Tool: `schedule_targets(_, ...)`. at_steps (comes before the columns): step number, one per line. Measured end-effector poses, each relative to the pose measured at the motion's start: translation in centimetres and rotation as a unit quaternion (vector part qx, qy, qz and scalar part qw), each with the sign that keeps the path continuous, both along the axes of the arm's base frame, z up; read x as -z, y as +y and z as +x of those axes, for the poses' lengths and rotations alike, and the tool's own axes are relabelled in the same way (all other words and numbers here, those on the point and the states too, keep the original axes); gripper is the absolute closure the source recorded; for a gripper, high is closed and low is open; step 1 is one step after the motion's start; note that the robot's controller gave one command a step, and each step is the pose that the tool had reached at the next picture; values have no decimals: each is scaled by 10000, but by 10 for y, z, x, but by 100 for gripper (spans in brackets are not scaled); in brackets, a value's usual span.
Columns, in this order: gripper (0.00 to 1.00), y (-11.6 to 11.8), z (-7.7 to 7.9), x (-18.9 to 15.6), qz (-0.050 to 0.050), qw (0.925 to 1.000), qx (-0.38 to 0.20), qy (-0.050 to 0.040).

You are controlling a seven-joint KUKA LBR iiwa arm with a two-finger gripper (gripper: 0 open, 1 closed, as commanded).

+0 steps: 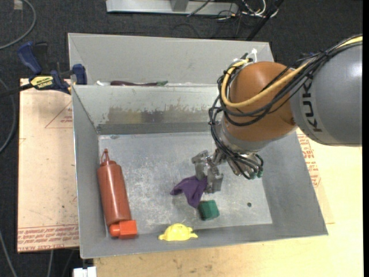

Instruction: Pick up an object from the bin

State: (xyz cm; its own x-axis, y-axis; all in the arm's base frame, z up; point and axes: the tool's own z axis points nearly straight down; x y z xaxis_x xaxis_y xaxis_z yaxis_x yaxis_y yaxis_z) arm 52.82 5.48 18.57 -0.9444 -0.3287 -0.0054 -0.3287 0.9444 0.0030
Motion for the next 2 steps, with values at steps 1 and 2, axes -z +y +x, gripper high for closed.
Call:
schedule_targets(1, 100, 0, 0, 0, 1, 10000, 1, 1)
schedule_targets(2, 100, 2, -3, -42, 0, 10000, 11, 19)
